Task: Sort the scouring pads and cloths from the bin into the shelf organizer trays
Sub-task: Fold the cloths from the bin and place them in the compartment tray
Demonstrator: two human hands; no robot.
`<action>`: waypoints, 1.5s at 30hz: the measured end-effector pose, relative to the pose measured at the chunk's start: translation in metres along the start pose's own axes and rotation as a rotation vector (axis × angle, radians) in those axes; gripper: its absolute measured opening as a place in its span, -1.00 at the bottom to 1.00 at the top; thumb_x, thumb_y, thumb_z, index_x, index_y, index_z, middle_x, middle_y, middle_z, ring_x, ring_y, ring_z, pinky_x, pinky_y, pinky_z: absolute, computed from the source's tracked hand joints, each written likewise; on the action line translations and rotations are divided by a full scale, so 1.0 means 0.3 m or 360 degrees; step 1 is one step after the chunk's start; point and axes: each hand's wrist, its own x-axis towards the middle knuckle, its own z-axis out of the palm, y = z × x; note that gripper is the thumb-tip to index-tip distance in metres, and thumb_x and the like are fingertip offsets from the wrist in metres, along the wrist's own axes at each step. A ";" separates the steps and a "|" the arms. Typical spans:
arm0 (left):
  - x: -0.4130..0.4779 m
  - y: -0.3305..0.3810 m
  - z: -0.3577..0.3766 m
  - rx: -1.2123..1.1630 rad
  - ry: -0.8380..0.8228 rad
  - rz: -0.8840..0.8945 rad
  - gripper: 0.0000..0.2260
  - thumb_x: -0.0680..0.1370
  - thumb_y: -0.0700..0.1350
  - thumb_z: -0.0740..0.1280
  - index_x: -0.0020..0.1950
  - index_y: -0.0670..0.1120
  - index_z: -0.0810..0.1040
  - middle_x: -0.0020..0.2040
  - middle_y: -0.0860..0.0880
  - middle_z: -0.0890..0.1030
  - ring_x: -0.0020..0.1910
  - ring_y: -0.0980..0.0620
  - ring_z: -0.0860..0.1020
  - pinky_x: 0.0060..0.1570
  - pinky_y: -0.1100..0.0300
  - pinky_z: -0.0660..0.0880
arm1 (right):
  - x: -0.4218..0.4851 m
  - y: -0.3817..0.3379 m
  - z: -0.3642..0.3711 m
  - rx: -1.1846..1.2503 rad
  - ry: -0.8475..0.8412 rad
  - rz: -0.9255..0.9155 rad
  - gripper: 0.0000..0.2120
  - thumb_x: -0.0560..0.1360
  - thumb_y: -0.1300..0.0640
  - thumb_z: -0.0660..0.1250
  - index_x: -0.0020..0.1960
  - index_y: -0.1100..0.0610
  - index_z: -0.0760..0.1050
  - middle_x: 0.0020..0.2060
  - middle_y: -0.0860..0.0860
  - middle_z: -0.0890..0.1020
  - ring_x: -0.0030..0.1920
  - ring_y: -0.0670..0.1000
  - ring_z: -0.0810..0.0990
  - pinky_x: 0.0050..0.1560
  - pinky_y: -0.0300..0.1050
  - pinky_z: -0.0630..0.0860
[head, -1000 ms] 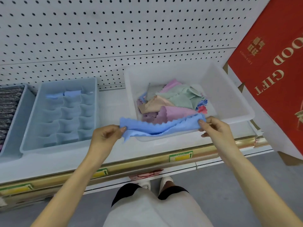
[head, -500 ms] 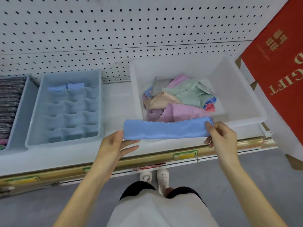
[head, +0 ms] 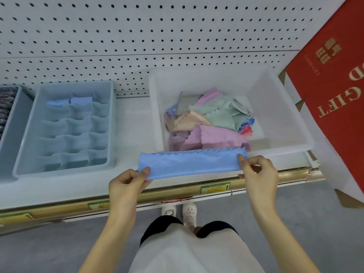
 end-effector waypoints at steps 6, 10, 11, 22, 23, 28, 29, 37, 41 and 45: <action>0.014 -0.014 0.010 0.0053 0.0098 0.0190 -0.74 0.50 -0.32 0.40 -0.33 -0.22 0.39 -0.43 0.03 0.45 -0.27 0.02 0.57 -0.15 0.35 0.57 | -0.007 -0.016 0.016 0.0430 0.0055 0.0390 -0.73 0.41 0.13 0.49 -0.36 0.17 0.48 -0.50 -0.07 0.51 -0.42 -0.03 0.53 -0.21 -0.15 0.45; 0.009 -0.011 0.019 0.0106 0.0147 0.0273 -0.77 0.49 -0.31 0.41 -0.29 -0.25 0.41 -0.46 0.08 0.47 -0.30 0.01 0.56 -0.25 0.38 0.55 | -0.007 -0.028 0.021 0.0592 0.0080 0.0518 -0.72 0.41 0.15 0.50 -0.38 0.17 0.46 -0.50 -0.06 0.46 -0.50 -0.13 0.43 -0.26 -0.22 0.43; 0.007 -0.012 0.021 0.0127 0.0152 0.0275 -0.77 0.49 -0.30 0.42 -0.29 -0.25 0.42 -0.47 0.09 0.48 -0.32 0.01 0.56 -0.25 0.38 0.55 | -0.007 -0.030 0.022 0.0590 0.0094 0.0517 -0.72 0.41 0.14 0.50 -0.37 0.17 0.46 -0.48 -0.04 0.47 -0.50 -0.11 0.43 -0.27 -0.23 0.44; -0.006 -0.036 0.015 0.0115 0.0218 0.0228 -0.80 0.49 -0.29 0.43 -0.17 -0.12 0.43 -0.20 -0.11 0.54 -0.08 -0.30 0.63 -0.32 0.41 0.53 | -0.026 -0.036 0.035 0.0395 0.0248 0.0281 -0.72 0.34 0.12 0.55 -0.35 0.14 0.46 -0.44 -0.03 0.52 -0.36 0.00 0.48 -0.20 -0.11 0.47; -0.001 -0.030 0.008 0.0177 0.0158 0.0215 -0.80 0.49 -0.30 0.43 -0.06 -0.10 0.44 -0.19 -0.10 0.55 -0.10 -0.25 0.63 -0.32 0.41 0.54 | -0.026 -0.045 0.027 0.0336 0.0252 0.0201 -0.72 0.34 0.14 0.55 -0.33 0.13 0.44 -0.42 -0.04 0.51 -0.37 -0.05 0.46 -0.21 -0.15 0.43; 0.032 0.027 -0.051 0.0645 -0.0129 0.0371 -0.66 0.44 -0.34 0.46 0.15 -0.12 0.48 -0.28 -0.07 0.49 -0.26 0.00 0.49 -0.27 0.39 0.47 | 0.014 -0.133 -0.044 0.0127 -0.0126 -0.0554 -0.79 0.39 0.25 0.49 -0.28 0.15 0.46 -0.41 -0.10 0.53 -0.35 -0.14 0.47 -0.25 -0.31 0.41; 0.037 0.041 -0.063 0.0706 -0.0152 0.0383 -0.68 0.43 -0.34 0.47 0.11 -0.14 0.50 -0.27 -0.07 0.50 -0.25 0.00 0.48 -0.28 0.39 0.44 | 0.034 -0.165 -0.055 0.0117 -0.0220 -0.0745 -0.80 0.40 0.26 0.49 -0.27 0.17 0.47 -0.39 -0.08 0.53 -0.33 -0.11 0.49 -0.24 -0.27 0.44; 0.031 0.167 -0.006 0.0642 -0.0490 0.0567 -0.53 0.40 -0.39 0.48 0.13 0.06 0.46 0.11 -0.07 0.54 -0.24 -0.06 0.55 -0.28 0.20 0.56 | 0.160 -0.651 -0.139 0.0234 -0.0694 -0.1662 -0.84 0.37 0.23 0.47 -0.14 0.08 0.52 -0.29 -0.21 0.56 -0.27 -0.22 0.47 -0.15 -0.41 0.41; 0.037 0.270 0.104 0.0629 -0.0673 0.0854 -0.33 0.19 -0.08 0.58 0.24 0.08 0.40 0.21 -0.03 0.53 -0.06 0.14 0.60 -0.05 0.37 0.51 | 0.162 -0.886 -0.217 0.0191 -0.0972 -0.1850 -0.76 0.36 0.28 0.49 -0.18 -0.01 0.49 -0.28 -0.11 0.56 -0.28 -0.15 0.48 -0.18 -0.24 0.47; -0.004 0.485 0.242 0.0446 -0.1118 0.1194 -0.18 0.26 0.00 0.51 0.46 0.16 0.25 0.44 0.21 0.37 0.44 0.27 0.27 0.43 0.22 0.19 | 0.157 -1.025 -0.257 -0.0028 -0.1196 -0.1974 -0.80 0.35 0.27 0.49 -0.21 0.03 0.51 -0.29 -0.15 0.58 -0.29 -0.07 0.48 -0.18 -0.06 0.49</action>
